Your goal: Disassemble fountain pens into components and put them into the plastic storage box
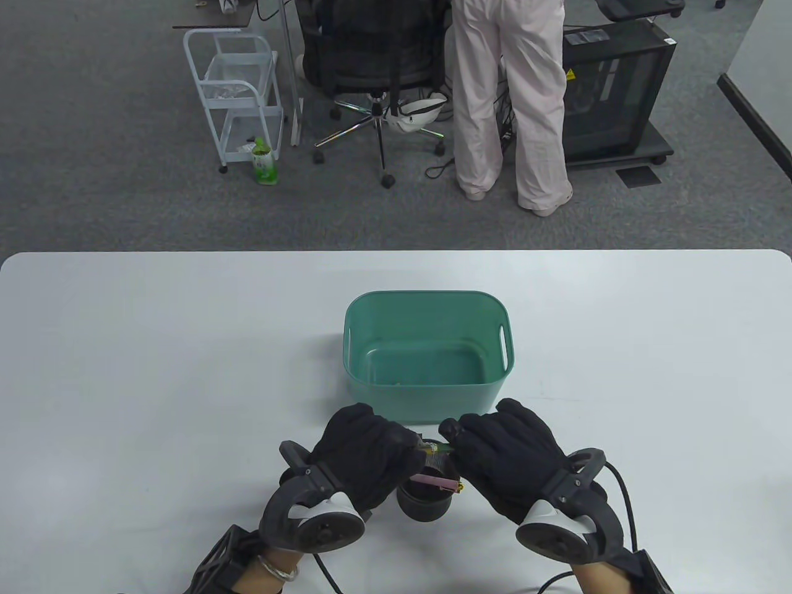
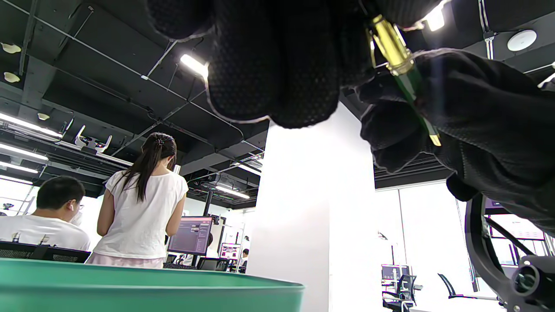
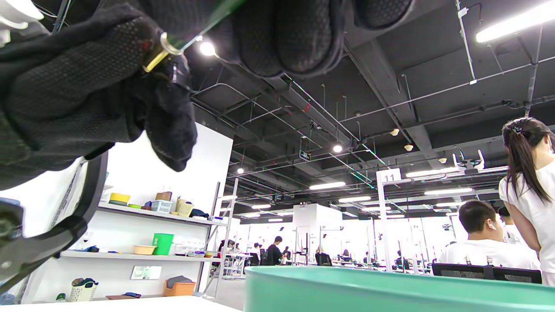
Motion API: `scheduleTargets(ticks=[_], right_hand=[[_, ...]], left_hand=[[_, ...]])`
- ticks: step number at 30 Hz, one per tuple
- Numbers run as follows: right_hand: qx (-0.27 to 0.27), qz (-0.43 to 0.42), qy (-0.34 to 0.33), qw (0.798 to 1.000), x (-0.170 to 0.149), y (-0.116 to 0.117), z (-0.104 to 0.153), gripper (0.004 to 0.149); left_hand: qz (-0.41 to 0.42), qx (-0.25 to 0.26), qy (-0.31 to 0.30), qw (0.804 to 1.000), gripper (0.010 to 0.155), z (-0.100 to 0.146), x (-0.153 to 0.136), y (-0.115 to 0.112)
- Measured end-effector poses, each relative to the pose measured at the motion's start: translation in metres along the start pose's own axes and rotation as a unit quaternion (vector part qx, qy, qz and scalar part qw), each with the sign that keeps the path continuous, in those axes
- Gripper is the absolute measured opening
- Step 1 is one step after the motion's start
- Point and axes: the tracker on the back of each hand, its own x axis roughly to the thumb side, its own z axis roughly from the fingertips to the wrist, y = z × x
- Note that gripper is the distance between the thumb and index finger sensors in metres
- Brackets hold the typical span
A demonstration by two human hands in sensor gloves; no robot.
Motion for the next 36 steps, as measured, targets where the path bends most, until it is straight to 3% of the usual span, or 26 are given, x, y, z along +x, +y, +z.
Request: scheduleTargets(ticks=[13,23,36], right_hand=[[-0.001,0.001,0.001,1.0,-0.0005,-0.0005,0.0001,0.043],[-0.001,0.001,0.001,1.0,-0.0005,-0.0006,0.0,0.043],[-0.001,0.0,0.001,1.0,-0.0007,0.0,0.0001,0.043]], left_hand=[[-0.004,0.0,-0.001,1.0,0.059,0.0007,0.0001,0.0004],[-0.01,0.001,-0.004,1.0,0.045,0.0006,0.0018,0.0003],[-0.005,0.003,-0.005,1.0,0.046,0.0006,0.0019,-0.0001]])
